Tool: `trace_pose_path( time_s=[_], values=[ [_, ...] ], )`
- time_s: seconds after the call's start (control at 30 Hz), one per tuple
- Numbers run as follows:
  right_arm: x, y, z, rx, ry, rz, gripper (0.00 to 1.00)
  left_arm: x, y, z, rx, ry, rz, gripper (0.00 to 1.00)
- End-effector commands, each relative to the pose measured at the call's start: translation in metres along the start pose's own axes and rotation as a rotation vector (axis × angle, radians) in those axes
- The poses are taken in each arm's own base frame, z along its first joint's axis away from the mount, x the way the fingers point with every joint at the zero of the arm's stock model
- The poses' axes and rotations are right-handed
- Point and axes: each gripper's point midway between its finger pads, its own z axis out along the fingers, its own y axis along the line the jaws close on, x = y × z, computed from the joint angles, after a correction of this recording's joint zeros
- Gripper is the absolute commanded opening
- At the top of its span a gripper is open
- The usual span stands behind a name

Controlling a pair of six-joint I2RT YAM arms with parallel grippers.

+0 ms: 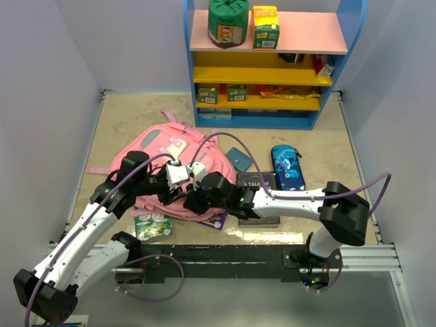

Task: Pack the student bag
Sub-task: Unzip the student bag at the center of the board.

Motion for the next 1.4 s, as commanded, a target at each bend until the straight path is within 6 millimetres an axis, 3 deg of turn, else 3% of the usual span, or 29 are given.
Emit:
trace_pose_path(
  time_s=[0.0, 0.07, 0.17, 0.2, 0.23, 0.3, 0.33, 0.43, 0.47, 0.5, 0.57, 0.6, 0.67, 0.73, 0.9, 0.97, 1.1, 1.27, 1.37],
  values=[
    [-0.027, 0.020, -0.001, -0.067, -0.103, 0.008, 0.15, -0.034, 0.010, -0.003, -0.018, -0.080, -0.002, 0.61],
    [-0.030, 0.021, -0.005, -0.072, -0.113, -0.003, 0.24, -0.032, 0.019, 0.002, -0.057, -0.086, -0.029, 0.59],
    [-0.042, 0.023, -0.028, -0.079, -0.162, -0.002, 0.41, -0.025, 0.027, 0.012, -0.083, -0.074, -0.054, 0.57],
    [-0.040, 0.020, -0.035, -0.067, -0.161, -0.006, 0.54, -0.023, 0.029, 0.015, -0.086, -0.071, -0.063, 0.57],
    [-0.053, 0.022, -0.052, -0.072, -0.206, -0.009, 0.59, -0.023, 0.031, 0.017, -0.091, -0.073, -0.077, 0.57],
    [-0.055, 0.007, -0.066, -0.010, -0.228, -0.013, 0.69, -0.025, 0.036, 0.023, -0.098, -0.080, -0.085, 0.58],
    [-0.068, 0.006, -0.083, -0.007, -0.274, -0.009, 0.69, -0.024, 0.036, 0.026, -0.091, -0.080, -0.089, 0.58],
    [-0.073, -0.035, -0.103, 0.123, -0.316, 0.035, 0.66, -0.026, 0.039, 0.034, -0.087, -0.085, -0.088, 0.59],
    [-0.083, -0.044, -0.119, 0.145, -0.365, 0.068, 0.65, -0.025, 0.038, 0.037, -0.083, -0.084, -0.086, 0.59],
    [-0.083, -0.071, -0.127, 0.219, -0.382, 0.102, 0.64, -0.023, 0.037, 0.040, -0.075, -0.076, -0.087, 0.59],
    [-0.092, -0.092, -0.145, 0.281, -0.436, 0.143, 0.64, -0.021, 0.032, 0.044, -0.048, -0.066, -0.078, 0.61],
    [-0.094, -0.112, -0.152, 0.338, -0.450, 0.163, 0.64, -0.021, 0.028, 0.047, -0.024, -0.062, -0.078, 0.62],
    [-0.097, -0.130, -0.159, 0.396, -0.461, 0.180, 0.65, -0.020, 0.018, 0.049, 0.029, -0.050, -0.069, 0.73],
    [-0.093, -0.159, -0.163, 0.490, -0.435, 0.210, 0.65, -0.018, 0.008, 0.053, 0.076, -0.040, -0.057, 0.82],
    [-0.088, -0.223, -0.159, 0.669, -0.363, 0.255, 0.73, 0.001, 0.020, 0.064, 0.008, 0.016, -0.030, 0.82],
    [-0.088, -0.235, -0.153, 0.671, -0.338, 0.262, 0.74, 0.011, 0.028, 0.067, -0.035, 0.041, -0.004, 0.79],
    [-0.098, -0.251, -0.146, 0.661, -0.355, 0.287, 0.76, 0.025, 0.056, 0.065, -0.193, 0.107, 0.045, 0.69],
    [-0.090, -0.263, -0.127, 0.661, -0.319, 0.295, 0.76, 0.019, 0.050, 0.064, -0.163, 0.081, 0.044, 0.53],
    [-0.078, -0.279, -0.112, 0.682, -0.274, 0.299, 0.76, 0.019, 0.049, 0.063, -0.164, 0.072, 0.047, 0.30]
  ],
)
